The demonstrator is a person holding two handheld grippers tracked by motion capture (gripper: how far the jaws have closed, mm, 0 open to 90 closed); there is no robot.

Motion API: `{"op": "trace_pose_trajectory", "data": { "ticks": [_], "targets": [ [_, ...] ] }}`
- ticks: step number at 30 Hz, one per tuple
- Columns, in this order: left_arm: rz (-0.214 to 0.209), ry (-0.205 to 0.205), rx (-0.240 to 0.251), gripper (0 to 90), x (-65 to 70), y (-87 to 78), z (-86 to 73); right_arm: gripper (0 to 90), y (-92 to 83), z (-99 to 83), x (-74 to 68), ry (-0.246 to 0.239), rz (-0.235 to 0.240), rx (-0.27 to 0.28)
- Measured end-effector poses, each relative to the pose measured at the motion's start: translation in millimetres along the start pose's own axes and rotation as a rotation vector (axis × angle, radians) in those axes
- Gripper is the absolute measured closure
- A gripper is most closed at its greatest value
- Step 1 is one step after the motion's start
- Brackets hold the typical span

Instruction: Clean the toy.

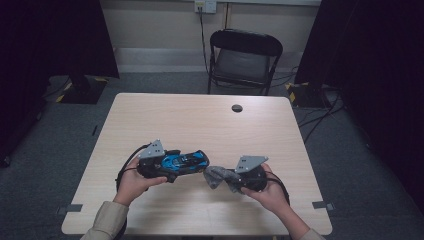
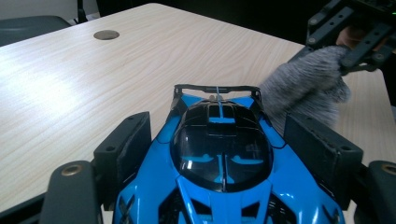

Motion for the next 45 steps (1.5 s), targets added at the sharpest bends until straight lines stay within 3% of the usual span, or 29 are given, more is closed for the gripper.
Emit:
{"op": "trace_pose_trajectory", "data": {
  "ticks": [9,15,25,36,45],
  "targets": [
    [-0.022,0.017,0.006,24.6,9.3,-3.1,2.2,72.0,-22.4,-10.7,28.2,0.04,-0.064,-0.004],
    [-0.065,0.047,-0.004,24.6,25.3,6.6,5.5,72.0,-20.0,-2.3,46.4,0.049,-0.073,-0.012],
    [-0.11,0.047,-0.023,24.6,36.1,23.4,-4.1,71.9,-3.1,15.3,52.7,-0.046,-0.047,-0.066],
    [-0.133,0.05,-0.036,24.5,45.1,38.2,-10.4,71.8,7.1,34.5,56.2,-0.013,-0.004,-0.025],
    [-0.157,0.06,-0.04,24.5,53.3,48.9,-11.0,71.7,27.1,49.1,54.7,0.053,0.005,0.013]
  ]
}}
Point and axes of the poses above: each handheld gripper's, and its own axes: y roughly forward along the jaws, z roughly out of its top, x roughly to its right, the point moved 7 cm from there along y, roughly forward along the jaws, and after that the axes turned 1 degree about -z, right-handed, at the moved point
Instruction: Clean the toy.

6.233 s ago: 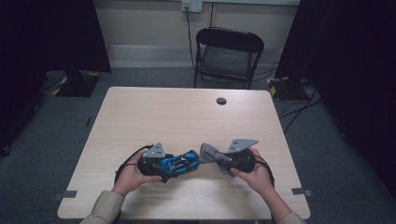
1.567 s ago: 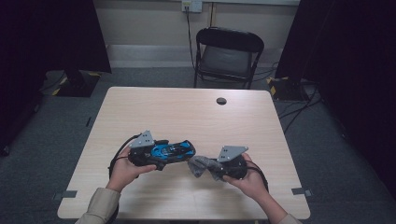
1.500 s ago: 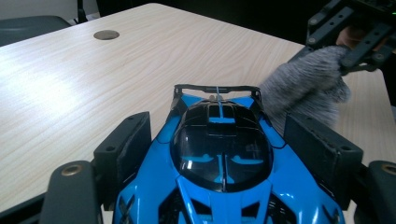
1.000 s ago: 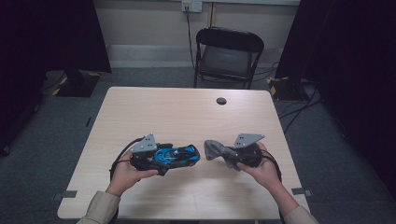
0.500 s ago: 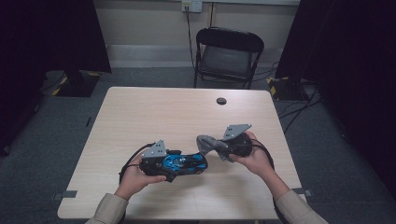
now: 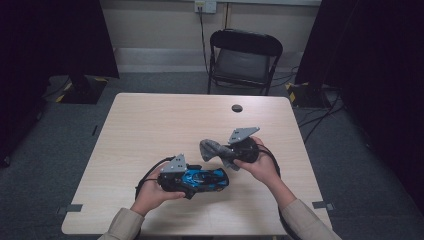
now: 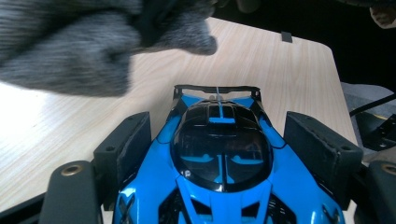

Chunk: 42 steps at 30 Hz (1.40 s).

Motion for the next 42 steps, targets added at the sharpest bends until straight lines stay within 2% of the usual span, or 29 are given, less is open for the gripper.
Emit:
{"op": "trace_pose_trajectory", "data": {
  "ticks": [3,6,15,17,23,27,28,34,42],
  "targets": [
    [-0.006,0.006,-0.003,24.5,1.6,3.1,0.5,71.7,7.8,7.3,-1.4,0.031,0.003,0.023],
    [-0.016,0.014,-0.004,24.5,4.5,6.8,1.4,71.7,17.2,14.1,-5.6,0.036,0.003,0.023],
    [-0.03,0.02,0.007,24.6,8.4,13.5,5.0,71.7,35.0,24.7,-22.7,0.018,0.028,0.013],
    [-0.028,0.018,0.006,24.5,7.4,12.4,4.1,71.7,35.0,24.7,-23.9,-0.006,0.02,0.003],
    [0.004,0.005,0.015,24.5,-2.4,1.0,0.8,71.6,21.5,17.4,-18.7,-0.023,0.023,-0.015],
    [0.02,-0.002,0.021,24.5,-7.8,-5.1,0.8,71.6,13.4,11.9,-13.4,0.0,0.018,0.001],
    [0.035,-0.01,0.025,24.5,-11.8,-9.5,0.9,71.5,10.0,6.6,-11.0,0.015,0.015,0.008],
    [0.081,-0.027,0.055,24.5,-26.3,-26.5,7.3,71.4,-1.5,-13.5,-4.8,0.038,-0.019,0.017],
    [0.109,-0.026,0.076,24.5,-33.1,-41.3,17.2,71.3,-14.3,-34.0,7.5,0.098,-0.06,0.038]
  ]
}}
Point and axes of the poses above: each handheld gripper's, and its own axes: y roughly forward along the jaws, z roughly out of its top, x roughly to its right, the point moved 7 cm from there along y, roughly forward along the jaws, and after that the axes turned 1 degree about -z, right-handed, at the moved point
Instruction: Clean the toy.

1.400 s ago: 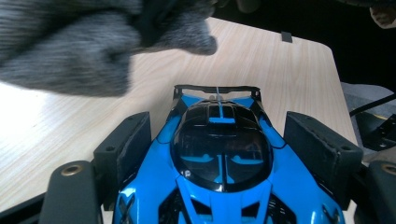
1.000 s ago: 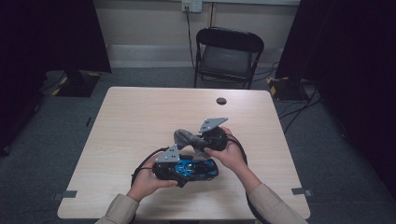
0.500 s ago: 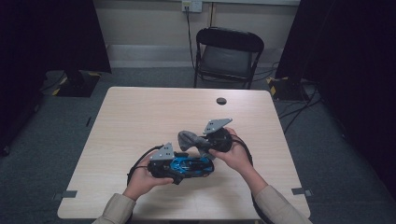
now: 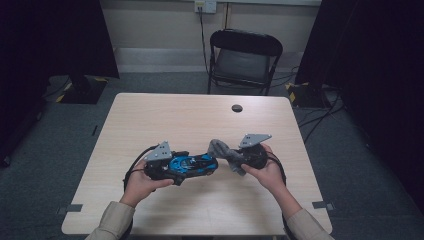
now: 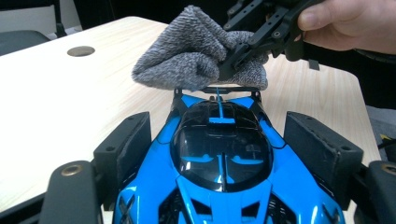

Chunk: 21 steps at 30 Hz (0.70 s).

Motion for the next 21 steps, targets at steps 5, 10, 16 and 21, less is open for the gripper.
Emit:
{"op": "trace_pose_trajectory", "data": {
  "ticks": [5,10,16,21],
  "targets": [
    [0.001,-0.01,0.013,24.6,-0.8,-2.9,-0.4,71.3,-5.2,-11.8,6.9,0.01,-0.017,-0.026],
    [0.009,-0.014,0.022,24.6,-2.7,-3.1,-1.3,71.3,-2.8,-24.1,5.6,-0.001,-0.014,-0.063],
    [0.009,-0.019,0.024,24.6,-2.9,-1.8,-4.0,71.4,2.2,-28.4,-1.3,-0.026,-0.003,-0.082],
    [0.013,-0.029,0.033,24.5,-4.1,-3.1,-5.2,71.4,4.6,-29.8,-8.2,-0.054,0.013,-0.106]
  ]
}}
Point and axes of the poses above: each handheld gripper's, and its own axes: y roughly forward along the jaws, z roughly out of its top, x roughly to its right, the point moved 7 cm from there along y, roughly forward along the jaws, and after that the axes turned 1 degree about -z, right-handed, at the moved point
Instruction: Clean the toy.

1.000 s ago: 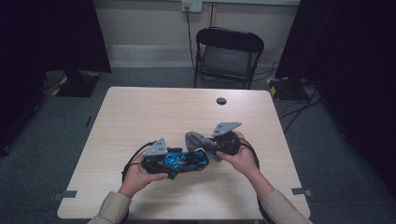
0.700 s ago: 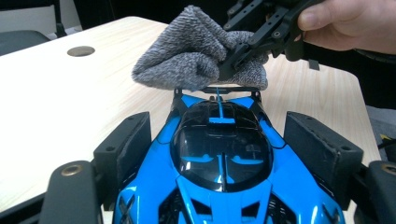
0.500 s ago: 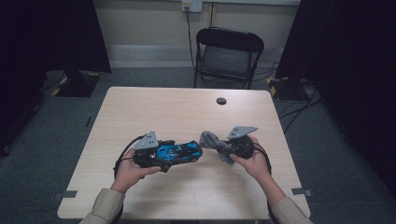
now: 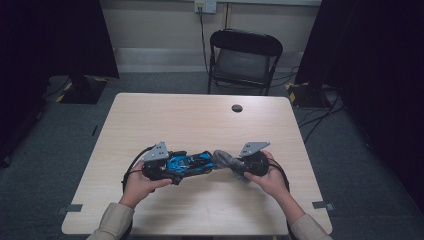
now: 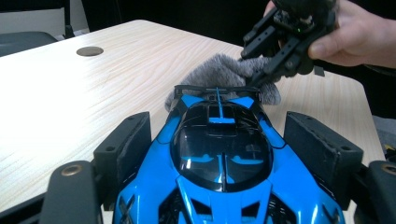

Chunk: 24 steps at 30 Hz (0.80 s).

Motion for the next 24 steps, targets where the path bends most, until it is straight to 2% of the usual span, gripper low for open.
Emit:
{"op": "trace_pose_trajectory", "data": {
  "ticks": [4,10,13,19,24],
  "targets": [
    [0.006,0.007,0.009,24.6,-1.6,-4.0,6.3,71.4,3.0,-4.3,-5.6,-0.026,0.01,-0.023],
    [0.012,0.027,0.02,24.5,-1.1,-6.0,21.0,71.4,7.5,-2.8,-12.3,-0.034,0.02,-0.018],
    [0.005,0.024,0.033,24.6,0.8,-4.3,26.5,71.4,12.8,3.8,-24.2,-0.051,0.049,-0.002],
    [-0.002,0.004,0.011,24.6,2.3,4.5,11.3,71.4,17.4,12.2,-41.7,-0.088,0.09,0.008],
    [-0.011,-0.016,0.0,24.5,2.3,8.8,0.0,71.5,16.9,14.7,-43.3,-0.088,0.101,0.011]
  ]
}}
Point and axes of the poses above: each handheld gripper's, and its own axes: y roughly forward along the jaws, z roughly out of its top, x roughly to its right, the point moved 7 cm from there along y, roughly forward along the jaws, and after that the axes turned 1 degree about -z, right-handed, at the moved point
